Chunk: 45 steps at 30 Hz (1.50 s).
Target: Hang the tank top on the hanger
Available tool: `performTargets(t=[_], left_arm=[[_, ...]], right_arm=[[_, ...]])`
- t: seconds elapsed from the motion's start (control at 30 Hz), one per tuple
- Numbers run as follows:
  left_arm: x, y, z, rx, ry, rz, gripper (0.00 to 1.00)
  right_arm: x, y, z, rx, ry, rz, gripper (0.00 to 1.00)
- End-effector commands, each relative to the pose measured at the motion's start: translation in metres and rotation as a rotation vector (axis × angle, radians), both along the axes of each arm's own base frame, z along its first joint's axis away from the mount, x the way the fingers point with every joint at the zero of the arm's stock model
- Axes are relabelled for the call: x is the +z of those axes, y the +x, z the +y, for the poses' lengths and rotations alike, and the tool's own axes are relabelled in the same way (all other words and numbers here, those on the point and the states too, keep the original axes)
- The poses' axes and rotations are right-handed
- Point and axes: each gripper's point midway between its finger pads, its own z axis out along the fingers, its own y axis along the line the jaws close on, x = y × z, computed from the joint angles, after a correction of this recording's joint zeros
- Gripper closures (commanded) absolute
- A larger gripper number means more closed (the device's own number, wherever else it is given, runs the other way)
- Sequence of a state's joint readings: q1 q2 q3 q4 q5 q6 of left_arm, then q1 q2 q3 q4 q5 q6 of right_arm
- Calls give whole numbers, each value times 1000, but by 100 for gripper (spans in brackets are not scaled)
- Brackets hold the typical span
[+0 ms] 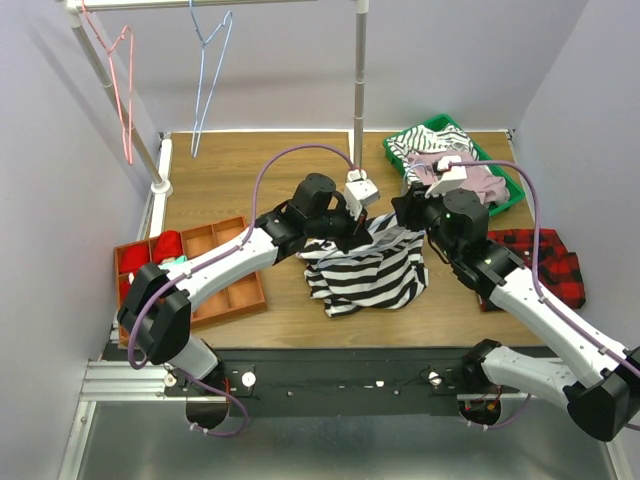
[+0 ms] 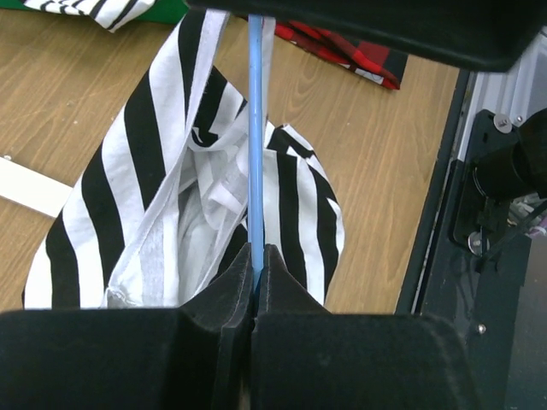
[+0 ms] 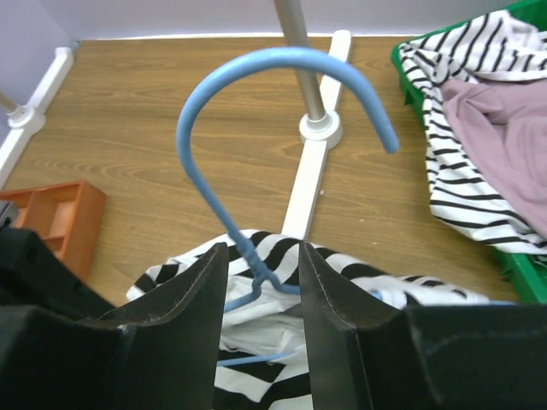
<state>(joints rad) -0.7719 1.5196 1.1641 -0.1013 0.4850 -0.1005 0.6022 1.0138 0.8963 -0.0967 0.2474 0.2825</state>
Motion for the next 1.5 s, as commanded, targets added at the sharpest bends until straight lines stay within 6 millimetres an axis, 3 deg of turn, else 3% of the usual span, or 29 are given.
performTargets(t=[0.0,0.17,0.4,0.53,0.63,0.67,0.7,0.83,0.9,0.93,1.07,1.2,1.27,1.37,1.43,1.47], left_arm=[[14,-5,-6,-54,-19,-33,100],[14,-5,-6,-56,-21,-34,100],[16,-9,-9,-73,-34,-19,100],[12,-10,-7,-74,-26,-9,100],[10,-10,-8,-69,-28,-2,100],[10,-10,-8,-62,-33,5,100],[9,-8,-8,-51,-33,8,100],[11,-1,-9,27,-63,46,70],[10,-1,-10,63,-82,75,67],[8,1,-9,91,-80,81,57],[4,2,-1,184,-101,123,43],[13,2,15,280,-152,139,39],[20,1,25,338,-188,153,39],[25,12,48,508,-217,181,46],[17,18,64,617,-223,215,47],[8,27,86,757,-195,221,49]], right_arm=[[14,10,-14,-78,-37,-66,53],[22,9,-9,-55,-20,-79,53],[-15,17,4,-27,-39,-11,56],[-12,23,1,-57,-30,-47,61],[-15,24,-2,-75,-31,-47,79],[-15,24,-3,-82,-29,-51,94],[-15,24,-5,-94,-32,-51,99],[-21,23,-11,-121,-47,-51,99],[-27,23,-16,-149,-54,-44,99],[-29,22,-17,-157,-58,-40,99],[-48,21,-18,-186,-102,-7,99],[-65,19,-22,-233,-147,18,99],[-72,18,-25,-265,-166,29,99],[-81,17,-30,-302,-186,38,99],[-84,17,-31,-321,-193,40,99],[-88,17,-32,-328,-199,44,99]])
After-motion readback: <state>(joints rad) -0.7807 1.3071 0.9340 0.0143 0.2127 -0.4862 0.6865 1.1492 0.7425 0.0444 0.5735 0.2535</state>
